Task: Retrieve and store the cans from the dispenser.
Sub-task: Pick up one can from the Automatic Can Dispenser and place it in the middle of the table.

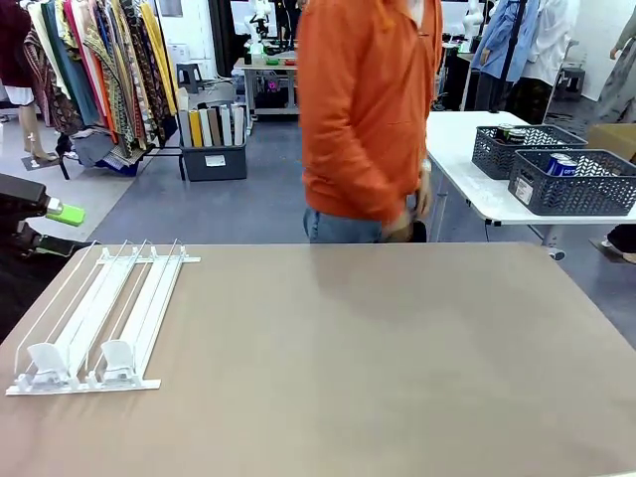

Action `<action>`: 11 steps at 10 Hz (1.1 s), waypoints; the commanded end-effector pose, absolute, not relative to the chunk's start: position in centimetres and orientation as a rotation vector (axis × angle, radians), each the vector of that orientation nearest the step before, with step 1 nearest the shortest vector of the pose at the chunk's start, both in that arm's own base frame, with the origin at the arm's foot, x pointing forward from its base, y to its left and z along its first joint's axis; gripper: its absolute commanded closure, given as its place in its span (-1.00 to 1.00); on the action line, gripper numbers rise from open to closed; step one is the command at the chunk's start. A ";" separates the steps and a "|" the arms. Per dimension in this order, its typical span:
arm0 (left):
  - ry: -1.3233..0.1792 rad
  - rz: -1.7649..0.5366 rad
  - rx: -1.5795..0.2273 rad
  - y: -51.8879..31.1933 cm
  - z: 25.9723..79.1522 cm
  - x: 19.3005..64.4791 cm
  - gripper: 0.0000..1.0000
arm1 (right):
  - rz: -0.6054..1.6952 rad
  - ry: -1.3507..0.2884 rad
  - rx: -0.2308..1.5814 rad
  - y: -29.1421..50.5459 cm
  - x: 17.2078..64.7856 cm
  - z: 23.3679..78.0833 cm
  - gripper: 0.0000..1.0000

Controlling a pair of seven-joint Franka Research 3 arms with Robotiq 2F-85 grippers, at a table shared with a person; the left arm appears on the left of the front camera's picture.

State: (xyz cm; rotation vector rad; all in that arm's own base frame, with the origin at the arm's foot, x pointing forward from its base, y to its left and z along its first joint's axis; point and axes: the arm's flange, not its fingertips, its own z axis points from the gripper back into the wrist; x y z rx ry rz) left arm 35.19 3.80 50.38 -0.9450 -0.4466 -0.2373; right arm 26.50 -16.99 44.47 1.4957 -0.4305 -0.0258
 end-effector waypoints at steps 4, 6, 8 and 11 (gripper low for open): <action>-0.439 -0.234 -0.947 3.9 50.7 35.0 -1.00 | -0.027 -0.443 1.508 -16.9 26.6 44.8 -1.00; -0.439 -0.234 -0.947 3.9 50.7 35.0 -1.00 | -0.027 -0.443 1.508 -16.9 26.6 44.8 -1.00; -0.439 -0.234 -0.947 3.9 50.7 35.0 -1.00 | -0.027 -0.443 1.508 -16.9 26.6 44.8 -1.00; -0.439 -0.234 -0.947 3.9 50.7 35.0 -1.00 | -0.027 -0.443 1.508 -16.9 26.6 44.8 -1.00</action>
